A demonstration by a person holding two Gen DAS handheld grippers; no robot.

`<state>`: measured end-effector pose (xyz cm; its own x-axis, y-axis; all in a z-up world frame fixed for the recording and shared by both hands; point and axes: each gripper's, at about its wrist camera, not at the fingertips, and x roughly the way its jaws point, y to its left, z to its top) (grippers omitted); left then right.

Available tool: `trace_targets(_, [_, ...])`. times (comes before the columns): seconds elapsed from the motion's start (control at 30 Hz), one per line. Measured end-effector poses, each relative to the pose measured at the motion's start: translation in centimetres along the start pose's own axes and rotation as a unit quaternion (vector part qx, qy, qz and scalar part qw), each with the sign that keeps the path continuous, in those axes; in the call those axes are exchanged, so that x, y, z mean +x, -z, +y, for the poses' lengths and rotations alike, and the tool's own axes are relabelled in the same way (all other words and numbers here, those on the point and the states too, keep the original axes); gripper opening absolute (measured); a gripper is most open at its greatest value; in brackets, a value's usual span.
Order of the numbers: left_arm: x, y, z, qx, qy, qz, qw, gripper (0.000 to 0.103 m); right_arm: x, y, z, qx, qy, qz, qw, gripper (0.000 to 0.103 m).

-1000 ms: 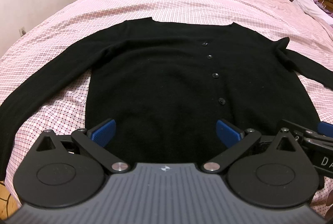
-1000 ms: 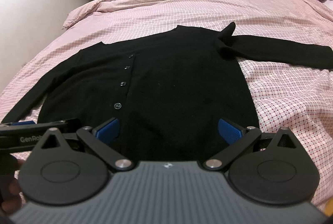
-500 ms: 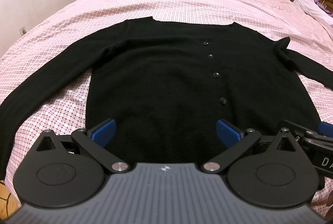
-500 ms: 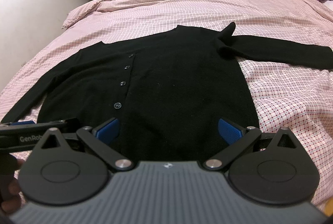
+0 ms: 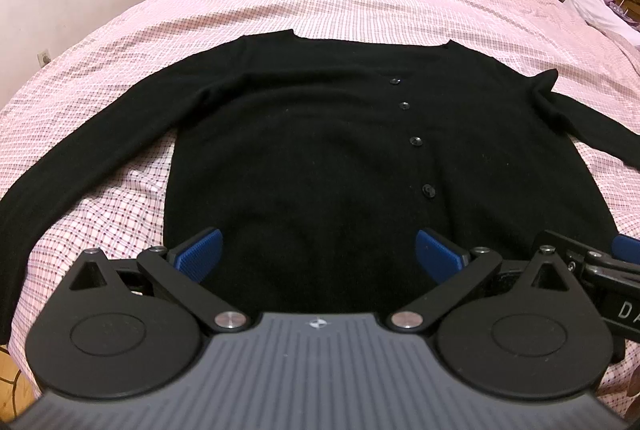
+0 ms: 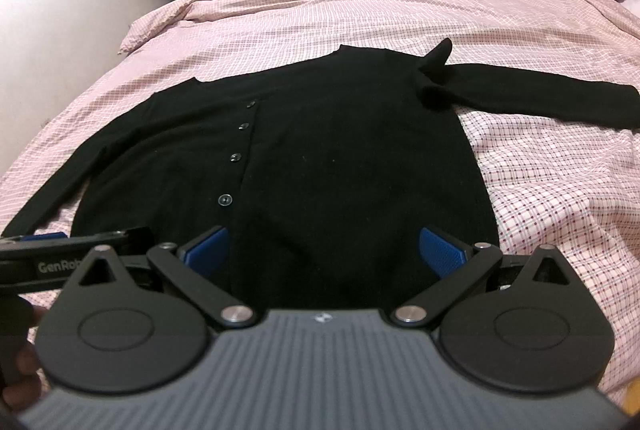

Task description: Fold small clothes

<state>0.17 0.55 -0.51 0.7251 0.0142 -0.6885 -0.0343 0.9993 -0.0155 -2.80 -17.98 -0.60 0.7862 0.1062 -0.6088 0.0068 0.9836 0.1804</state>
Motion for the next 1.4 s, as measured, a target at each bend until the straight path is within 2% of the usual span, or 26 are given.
trace_targets(1.0, [0.05,0.07,-0.10,0.001,-0.001,0.001,1.0000,0.103,-0.01,0.09,0.00,0.000,0.000,-0.001,1.000,0.103])
trace_targets(1.4, [0.10,0.24,-0.15,0.002,-0.003,0.001,1.0000,0.103,-0.84,-0.03,0.67,-0.013,-0.014,-0.022,1.000,0.103])
